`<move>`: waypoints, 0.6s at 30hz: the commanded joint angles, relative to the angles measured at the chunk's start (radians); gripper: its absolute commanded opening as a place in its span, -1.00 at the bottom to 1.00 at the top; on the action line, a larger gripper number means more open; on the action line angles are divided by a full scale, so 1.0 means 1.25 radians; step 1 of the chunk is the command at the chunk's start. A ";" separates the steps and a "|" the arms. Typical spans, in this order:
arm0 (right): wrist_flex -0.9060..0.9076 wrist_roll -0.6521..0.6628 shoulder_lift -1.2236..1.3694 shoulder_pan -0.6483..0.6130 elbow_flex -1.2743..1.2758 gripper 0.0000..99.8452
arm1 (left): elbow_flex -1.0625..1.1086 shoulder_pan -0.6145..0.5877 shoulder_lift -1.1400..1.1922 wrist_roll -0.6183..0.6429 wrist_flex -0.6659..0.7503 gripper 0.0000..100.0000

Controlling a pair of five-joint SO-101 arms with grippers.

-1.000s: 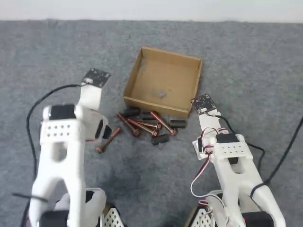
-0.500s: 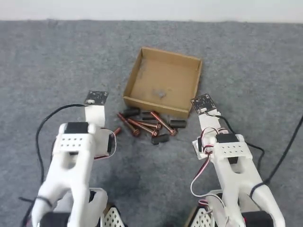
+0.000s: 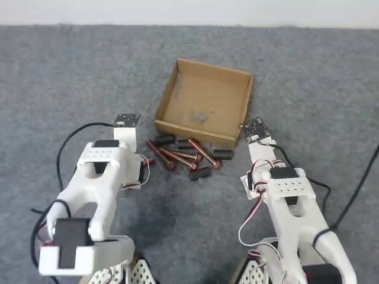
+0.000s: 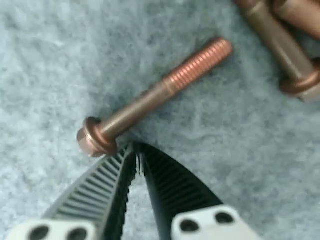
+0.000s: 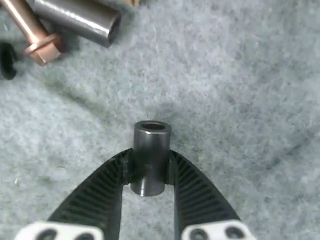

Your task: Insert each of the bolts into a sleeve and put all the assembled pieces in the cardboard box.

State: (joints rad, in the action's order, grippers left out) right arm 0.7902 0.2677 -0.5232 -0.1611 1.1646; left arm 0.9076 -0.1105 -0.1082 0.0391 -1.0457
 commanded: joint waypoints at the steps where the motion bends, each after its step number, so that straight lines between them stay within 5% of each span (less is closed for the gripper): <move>1: -0.003 -0.004 -0.046 0.008 -0.004 -0.99 | -0.094 -0.005 0.020 0.014 0.007 -0.98; 9: -0.003 -0.004 -0.046 0.008 -0.004 -0.99 | -0.163 -0.093 0.022 0.258 0.131 -0.98; 18: -0.003 -0.004 -0.046 0.008 -0.004 -0.99 | -0.188 -0.080 0.022 0.273 0.162 -0.97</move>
State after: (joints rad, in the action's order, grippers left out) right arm 0.7902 0.2677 -0.5232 -0.1611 1.1646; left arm 0.7557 -0.2286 -0.0637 0.3629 -0.8646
